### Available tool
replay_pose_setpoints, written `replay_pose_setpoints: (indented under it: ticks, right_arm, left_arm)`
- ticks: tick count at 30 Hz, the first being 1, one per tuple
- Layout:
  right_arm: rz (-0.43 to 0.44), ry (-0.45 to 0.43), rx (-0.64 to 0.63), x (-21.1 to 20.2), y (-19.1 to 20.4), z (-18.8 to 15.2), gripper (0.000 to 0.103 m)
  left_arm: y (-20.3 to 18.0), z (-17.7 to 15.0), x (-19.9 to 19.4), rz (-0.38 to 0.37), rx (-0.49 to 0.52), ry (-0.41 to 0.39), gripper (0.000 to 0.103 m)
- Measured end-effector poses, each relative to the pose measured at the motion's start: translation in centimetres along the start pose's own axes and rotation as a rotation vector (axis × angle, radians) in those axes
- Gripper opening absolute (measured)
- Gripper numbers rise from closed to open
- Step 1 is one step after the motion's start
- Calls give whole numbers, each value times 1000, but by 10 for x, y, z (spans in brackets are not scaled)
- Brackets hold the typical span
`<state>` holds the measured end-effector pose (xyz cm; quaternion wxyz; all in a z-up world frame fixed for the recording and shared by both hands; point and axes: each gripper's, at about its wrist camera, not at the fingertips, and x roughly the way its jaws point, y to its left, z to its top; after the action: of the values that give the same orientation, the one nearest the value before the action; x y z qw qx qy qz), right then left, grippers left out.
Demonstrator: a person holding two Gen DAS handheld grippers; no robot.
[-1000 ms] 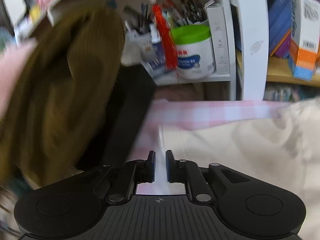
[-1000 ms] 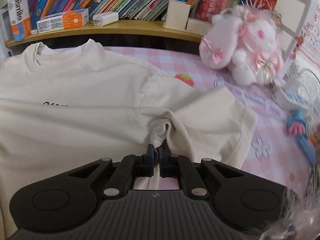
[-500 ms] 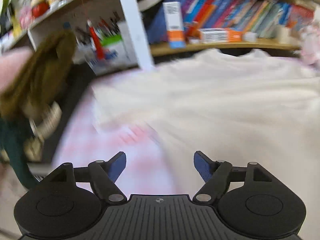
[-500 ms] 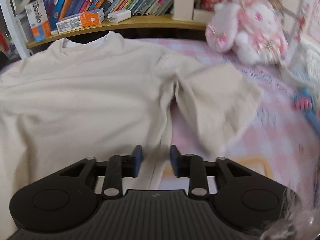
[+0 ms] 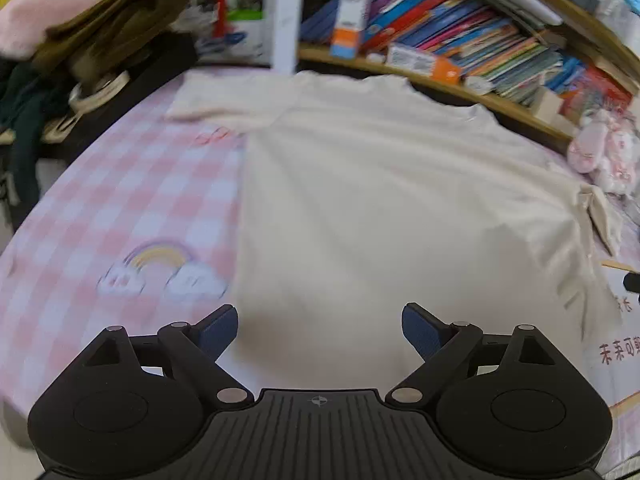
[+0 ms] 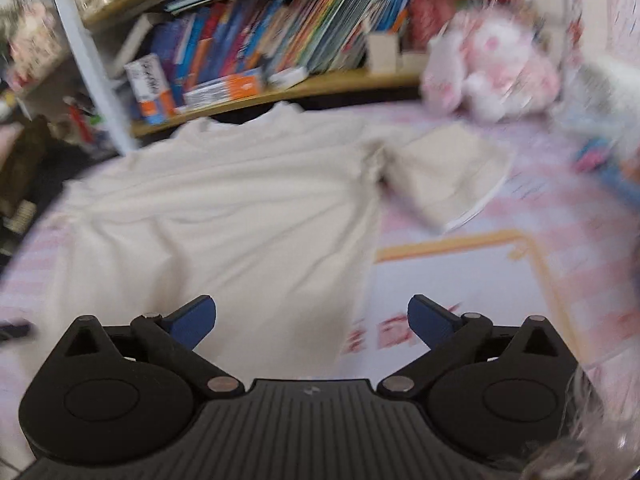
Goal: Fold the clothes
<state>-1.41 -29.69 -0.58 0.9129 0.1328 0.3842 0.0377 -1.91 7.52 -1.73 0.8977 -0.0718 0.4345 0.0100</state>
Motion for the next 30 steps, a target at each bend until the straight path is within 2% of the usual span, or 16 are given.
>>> replay_pose_setpoints:
  ticks: [1,2,3,4,5,10,12,13,15,16,17,19,21,24,26,30]
  right_arm:
    - [-11,29,10,4,-1,1,94]
    - [-27,61,17,8,-2,1,78]
    - [-46,88,10,12,-2,1,68]
    - [-64,112,2,16,-1,-1,52]
    - [-82,134,-6,20,0,-2,46]
    - [-37,165,16,24,0,-12,46]
    - [-32,162,-6,26,5,-14,45]
    - [-29,160,-18,27,7,-15,41]
    - [-35,157,-33,28,11,-15,33]
    - [-25,169,-21,30,11,-14,24]
    - [-12,184,-5,31,10,-12,12]
    - [16,202,46,30,4,-8,9]
    - [24,175,73,20,-2,-3,8]
    - [-35,87,101,-6,-18,12,8]
    - [-70,28,116,-24,-28,22,5]
    - [-101,-1,110,-36,-31,26,3]
  left_arm:
    - [2,-3,-1,9,-13,11,90]
    - [3,-7,-2,16,-14,18,89]
    - [3,-11,-3,23,-15,26,89]
    - [4,-14,-4,29,-15,34,89]
    - [4,-18,-5,36,-16,41,88]
    - [13,-22,-7,62,-45,38,84]
    - [20,-21,-3,56,-78,42,78]
    - [23,-20,-2,39,-105,46,64]
    - [28,-18,1,2,-161,54,47]
    - [32,-16,3,-42,-196,62,25]
    - [36,-14,5,-90,-234,83,10]
    - [48,-7,3,-125,-280,75,8]
    - [66,9,-7,-119,-310,32,8]
    - [88,33,-21,-65,-317,-38,8]
    - [94,45,-29,-58,-325,-84,9]
    - [86,48,-21,-62,-287,-58,14]
